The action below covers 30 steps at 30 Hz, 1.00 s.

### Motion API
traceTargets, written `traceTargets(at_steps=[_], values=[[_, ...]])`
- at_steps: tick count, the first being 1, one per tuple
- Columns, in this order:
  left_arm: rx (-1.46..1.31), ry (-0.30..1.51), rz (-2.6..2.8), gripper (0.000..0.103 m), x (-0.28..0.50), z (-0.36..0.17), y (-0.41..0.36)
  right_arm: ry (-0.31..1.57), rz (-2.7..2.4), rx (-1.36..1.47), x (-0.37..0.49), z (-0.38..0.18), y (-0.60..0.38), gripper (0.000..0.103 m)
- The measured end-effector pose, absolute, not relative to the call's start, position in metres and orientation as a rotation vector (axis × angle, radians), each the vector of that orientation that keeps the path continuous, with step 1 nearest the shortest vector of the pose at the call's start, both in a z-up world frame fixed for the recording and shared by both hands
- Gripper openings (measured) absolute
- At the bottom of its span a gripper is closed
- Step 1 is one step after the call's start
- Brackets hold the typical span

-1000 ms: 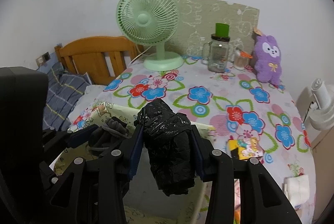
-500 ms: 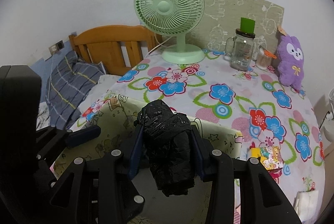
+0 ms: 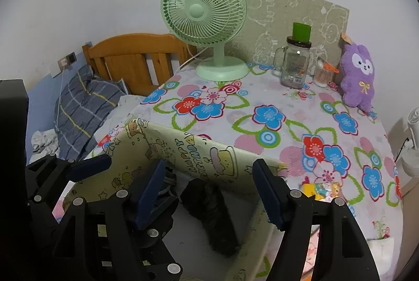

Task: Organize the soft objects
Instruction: 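Lower the black bundle into the fabric box and open the right tool, then withdraw both tools from the box back over the table items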

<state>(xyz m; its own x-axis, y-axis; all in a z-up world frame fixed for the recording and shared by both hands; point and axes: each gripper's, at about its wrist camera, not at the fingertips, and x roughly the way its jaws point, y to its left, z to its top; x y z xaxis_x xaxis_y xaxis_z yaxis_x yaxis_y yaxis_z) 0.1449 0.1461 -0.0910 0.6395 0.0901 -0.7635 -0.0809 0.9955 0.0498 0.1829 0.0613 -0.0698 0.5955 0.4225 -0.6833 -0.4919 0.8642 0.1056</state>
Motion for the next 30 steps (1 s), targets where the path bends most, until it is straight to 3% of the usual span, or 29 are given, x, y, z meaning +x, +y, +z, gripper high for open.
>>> traceTargets(at_steps=[13, 17, 30], values=[[0.017, 0.793, 0.099, 0.098, 0.126, -0.062, 0.118, 0.684, 0.487, -0.087, 0.161, -0.039, 0.028, 0.083], [0.021, 0.773, 0.094, 0.103, 0.118, -0.054, 0.107, 0.663, 0.464, -0.069, 0.153, -0.031, 0.016, 0.092], [0.021, 0.738, 0.040, 0.103, 0.098, -0.036, 0.075, 0.588, 0.383, -0.052, 0.127, -0.008, -0.026, 0.103]])
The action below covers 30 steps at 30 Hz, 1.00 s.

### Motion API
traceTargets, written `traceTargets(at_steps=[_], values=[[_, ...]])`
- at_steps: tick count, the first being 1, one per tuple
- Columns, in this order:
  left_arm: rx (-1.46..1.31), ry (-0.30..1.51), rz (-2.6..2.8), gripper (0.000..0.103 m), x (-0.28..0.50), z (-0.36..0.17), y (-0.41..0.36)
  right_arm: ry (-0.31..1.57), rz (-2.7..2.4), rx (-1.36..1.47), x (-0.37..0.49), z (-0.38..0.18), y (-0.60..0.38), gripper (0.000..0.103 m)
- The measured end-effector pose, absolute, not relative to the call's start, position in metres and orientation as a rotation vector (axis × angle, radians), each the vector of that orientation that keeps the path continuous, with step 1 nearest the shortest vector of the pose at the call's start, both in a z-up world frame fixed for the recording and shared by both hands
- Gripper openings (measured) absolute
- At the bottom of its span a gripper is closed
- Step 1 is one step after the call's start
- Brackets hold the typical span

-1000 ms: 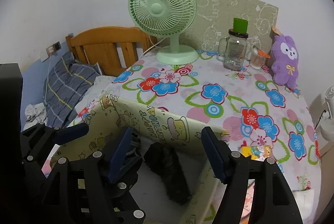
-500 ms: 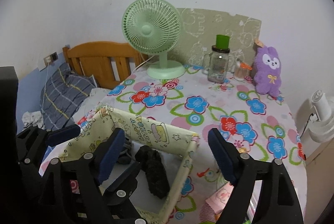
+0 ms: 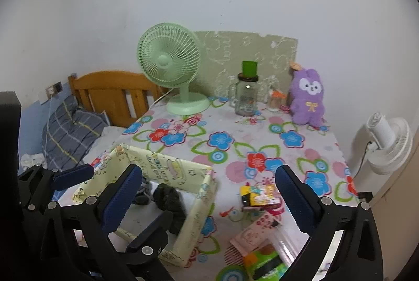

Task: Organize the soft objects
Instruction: 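Withdraw both tools from the box back over the table items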

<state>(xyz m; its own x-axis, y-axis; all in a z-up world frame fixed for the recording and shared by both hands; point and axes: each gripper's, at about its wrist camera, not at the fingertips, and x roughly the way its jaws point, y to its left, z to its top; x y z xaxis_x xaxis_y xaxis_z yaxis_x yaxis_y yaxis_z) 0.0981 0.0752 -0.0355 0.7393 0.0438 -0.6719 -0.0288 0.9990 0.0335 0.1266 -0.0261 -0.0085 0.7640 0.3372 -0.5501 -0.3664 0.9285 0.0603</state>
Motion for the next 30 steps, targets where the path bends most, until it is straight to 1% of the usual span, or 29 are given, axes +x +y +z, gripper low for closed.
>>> traceTargets(at_steps=[16, 30], values=[[0.019, 0.683, 0.008, 0.103, 0.079, -0.021, 0.029, 0.526, 0.316, 0.002, 0.102, 0.003, -0.079, 0.103], [0.030, 0.654, -0.002, 0.103, 0.068, -0.025, -0.019, 0.510, 0.258, -0.002, 0.086, -0.002, -0.128, 0.103]])
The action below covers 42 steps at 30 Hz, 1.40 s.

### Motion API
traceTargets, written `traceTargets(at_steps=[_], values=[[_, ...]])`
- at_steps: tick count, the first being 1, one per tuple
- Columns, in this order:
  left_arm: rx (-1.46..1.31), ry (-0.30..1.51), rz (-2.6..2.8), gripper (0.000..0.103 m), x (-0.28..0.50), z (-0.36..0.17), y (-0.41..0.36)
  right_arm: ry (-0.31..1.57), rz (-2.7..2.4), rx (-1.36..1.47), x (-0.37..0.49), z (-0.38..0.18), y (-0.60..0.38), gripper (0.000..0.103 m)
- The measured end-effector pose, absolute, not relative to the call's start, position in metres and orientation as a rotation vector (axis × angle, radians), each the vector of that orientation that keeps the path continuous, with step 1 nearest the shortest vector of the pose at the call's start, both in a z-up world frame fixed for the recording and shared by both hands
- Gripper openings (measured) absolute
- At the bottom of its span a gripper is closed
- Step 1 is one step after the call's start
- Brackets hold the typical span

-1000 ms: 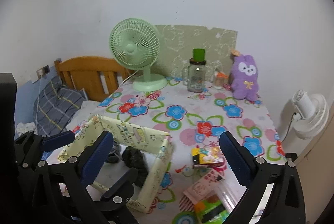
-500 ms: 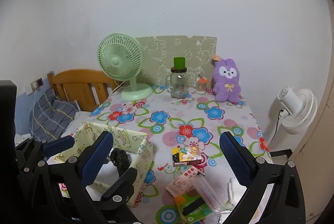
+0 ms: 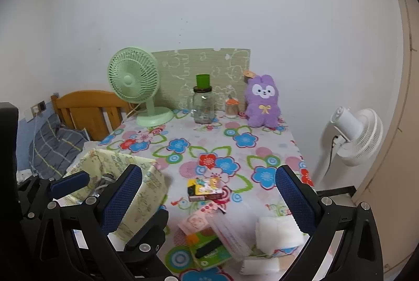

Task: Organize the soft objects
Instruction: 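Withdraw both tools from the box back over the table items, then grasp the clear plastic sleeve with the right tool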

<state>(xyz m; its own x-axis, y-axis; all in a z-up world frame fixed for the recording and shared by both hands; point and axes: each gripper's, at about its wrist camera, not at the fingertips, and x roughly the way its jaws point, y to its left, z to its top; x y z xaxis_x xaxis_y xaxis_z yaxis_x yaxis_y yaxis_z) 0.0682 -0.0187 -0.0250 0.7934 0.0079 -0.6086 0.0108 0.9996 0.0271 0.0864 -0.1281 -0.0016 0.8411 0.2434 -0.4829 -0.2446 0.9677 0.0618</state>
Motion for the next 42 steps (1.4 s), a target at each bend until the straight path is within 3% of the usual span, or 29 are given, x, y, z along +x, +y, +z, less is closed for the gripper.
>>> traceTargets(at_steps=[42], values=[[0.067, 0.772, -0.092, 0.100, 0.078, -0.118, -0.094, 0.639, 0.172, 0.032, 0.088, -0.104, -0.200, 0.103]])
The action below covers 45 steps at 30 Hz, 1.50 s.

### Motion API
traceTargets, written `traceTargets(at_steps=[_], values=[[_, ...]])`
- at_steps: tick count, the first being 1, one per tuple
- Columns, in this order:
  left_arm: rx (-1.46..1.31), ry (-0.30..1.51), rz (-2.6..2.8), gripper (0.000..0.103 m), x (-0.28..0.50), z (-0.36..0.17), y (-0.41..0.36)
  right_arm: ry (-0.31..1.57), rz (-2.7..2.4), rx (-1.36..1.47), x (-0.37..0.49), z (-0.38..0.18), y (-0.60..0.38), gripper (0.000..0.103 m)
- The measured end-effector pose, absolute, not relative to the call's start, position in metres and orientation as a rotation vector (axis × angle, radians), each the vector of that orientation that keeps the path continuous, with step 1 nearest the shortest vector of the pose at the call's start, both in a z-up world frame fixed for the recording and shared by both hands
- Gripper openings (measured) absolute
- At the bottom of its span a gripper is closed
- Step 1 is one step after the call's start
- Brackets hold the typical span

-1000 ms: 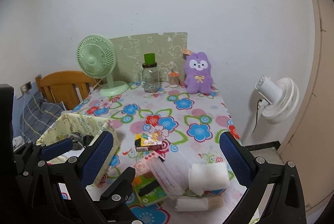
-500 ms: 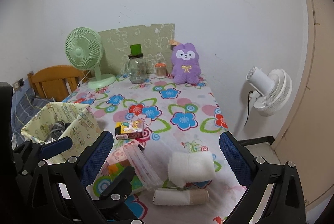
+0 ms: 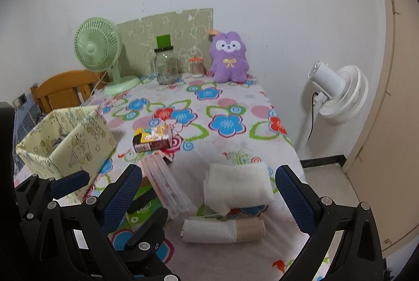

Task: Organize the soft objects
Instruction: 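Grasp the clear plastic sleeve with the right tool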

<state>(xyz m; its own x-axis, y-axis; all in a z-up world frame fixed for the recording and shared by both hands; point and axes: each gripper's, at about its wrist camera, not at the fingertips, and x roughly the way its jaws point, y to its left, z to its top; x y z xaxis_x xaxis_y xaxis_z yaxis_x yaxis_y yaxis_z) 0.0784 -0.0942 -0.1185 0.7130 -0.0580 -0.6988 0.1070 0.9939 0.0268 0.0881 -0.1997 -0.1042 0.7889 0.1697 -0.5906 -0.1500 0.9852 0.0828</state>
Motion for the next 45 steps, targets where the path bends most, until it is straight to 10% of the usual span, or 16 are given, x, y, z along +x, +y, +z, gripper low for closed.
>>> traceTargets(at_steps=[22, 33, 45], values=[[0.074, 0.879, -0.064, 0.100, 0.108, -0.154, -0.072, 0.796, 0.347, -0.041, 0.135, -0.148, -0.159, 0.082], [0.062, 0.908, -0.068, 0.100, 0.112, -0.162, -0.067, 0.909, 0.426, -0.020, 0.150, -0.165, -0.148, 0.035], [0.061, 0.858, -0.099, 0.100, 0.111, -0.148, -0.080, 0.815, 0.320, -0.027, 0.139, -0.142, -0.169, 0.025]])
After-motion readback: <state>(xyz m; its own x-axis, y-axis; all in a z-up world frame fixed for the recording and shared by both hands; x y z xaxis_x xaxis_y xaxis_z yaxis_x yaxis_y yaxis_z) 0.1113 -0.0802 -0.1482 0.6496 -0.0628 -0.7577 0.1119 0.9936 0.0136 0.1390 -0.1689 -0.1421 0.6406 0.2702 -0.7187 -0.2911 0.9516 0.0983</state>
